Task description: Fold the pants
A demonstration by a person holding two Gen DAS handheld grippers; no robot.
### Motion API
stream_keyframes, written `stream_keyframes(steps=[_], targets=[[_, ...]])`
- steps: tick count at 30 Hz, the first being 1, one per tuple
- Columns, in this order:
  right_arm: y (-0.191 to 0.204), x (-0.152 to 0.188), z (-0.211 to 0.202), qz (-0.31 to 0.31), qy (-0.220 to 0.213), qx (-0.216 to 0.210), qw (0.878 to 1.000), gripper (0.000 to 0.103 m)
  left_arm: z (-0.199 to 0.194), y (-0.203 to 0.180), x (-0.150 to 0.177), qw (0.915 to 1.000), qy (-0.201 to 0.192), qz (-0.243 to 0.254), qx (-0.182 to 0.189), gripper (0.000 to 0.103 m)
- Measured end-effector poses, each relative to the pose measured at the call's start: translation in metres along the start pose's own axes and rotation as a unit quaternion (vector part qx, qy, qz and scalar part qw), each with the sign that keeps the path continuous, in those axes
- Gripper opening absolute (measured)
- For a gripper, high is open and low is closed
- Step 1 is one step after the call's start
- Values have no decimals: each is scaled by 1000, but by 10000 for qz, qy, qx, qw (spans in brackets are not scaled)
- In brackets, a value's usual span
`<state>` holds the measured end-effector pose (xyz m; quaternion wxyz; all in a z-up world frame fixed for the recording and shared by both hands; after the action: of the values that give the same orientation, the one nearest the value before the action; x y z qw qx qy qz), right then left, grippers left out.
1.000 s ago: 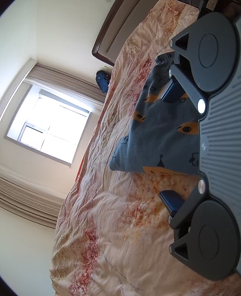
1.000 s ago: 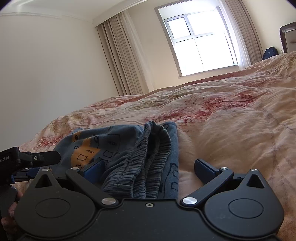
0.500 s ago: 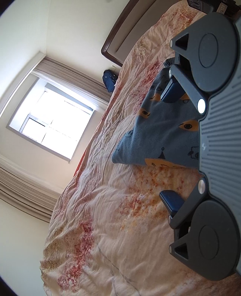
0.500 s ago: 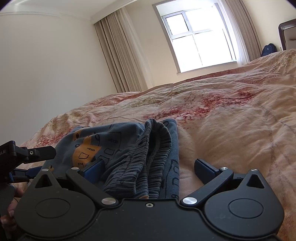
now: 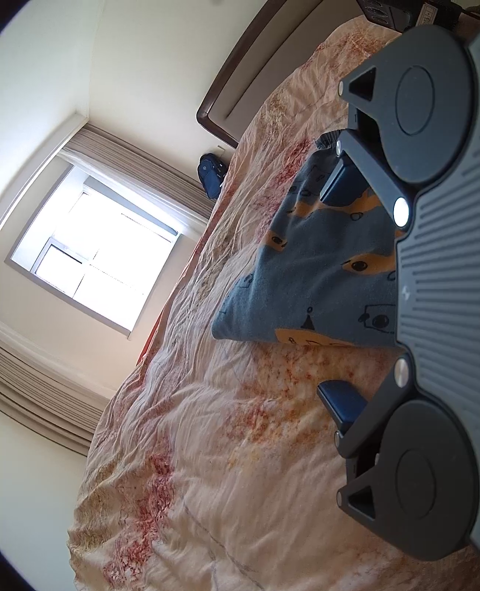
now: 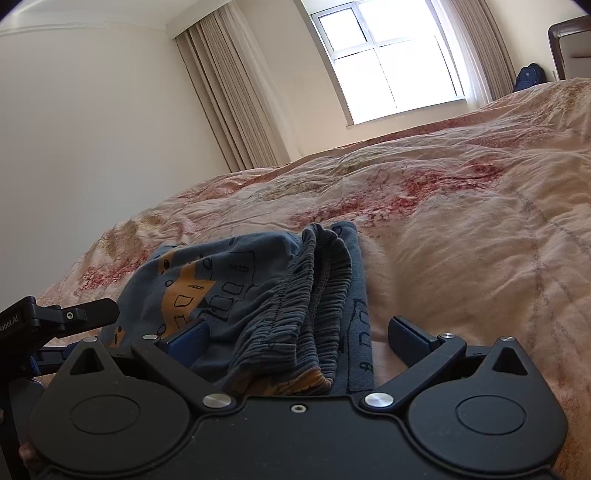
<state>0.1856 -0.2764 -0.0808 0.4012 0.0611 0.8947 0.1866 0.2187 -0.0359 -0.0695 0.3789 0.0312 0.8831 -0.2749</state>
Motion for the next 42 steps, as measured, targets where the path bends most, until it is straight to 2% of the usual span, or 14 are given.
stream_keyframes(steps=[3, 6, 9, 20, 29, 33, 38, 40, 42], targets=[[1, -2, -2, 162, 25, -38, 9999, 103, 0, 1, 0, 10000, -12, -38, 24, 94], [0, -4, -4, 360, 12, -132, 9993, 102, 0, 2, 0, 10000, -21, -71, 3, 91], [0, -5, -5, 487, -15, -133, 9987, 98, 1, 2, 0, 10000, -21, -70, -36, 89], [-3, -2, -10, 708, -46, -63, 9975, 62, 0, 3, 1, 9999, -32, -75, -85, 77], [-5, -1, -9, 748, -61, -93, 9971, 61, 3, 3, 1, 9999, 9, -26, -158, 75], [-4, 0, -10, 733, -85, -56, 9973, 53, 5, 1, 2, 9998, 88, 28, -165, 53], [3, 2, -13, 603, -225, 81, 9979, 42, 2, -7, 0, 9993, 74, 186, -316, 36], [7, 1, -16, 514, -300, 167, 9981, 38, -2, -12, -3, 9989, 52, 277, -387, 21], [11, 0, -20, 379, -366, 253, 9983, 33, -5, -16, -7, 9986, 59, 367, -373, 18]])
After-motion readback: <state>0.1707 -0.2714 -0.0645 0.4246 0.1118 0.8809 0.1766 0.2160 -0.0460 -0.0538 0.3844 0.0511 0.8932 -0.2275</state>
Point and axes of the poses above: each gripper's, at about its wrist camera, not at the fingertips, and z roughly the way its jaws point, y to its left, x to its underside, the point moved 5 cm from there along z, roughly the way its jaws point, and after that the axes turned 12 degrees about y, right-handed, at the moved point
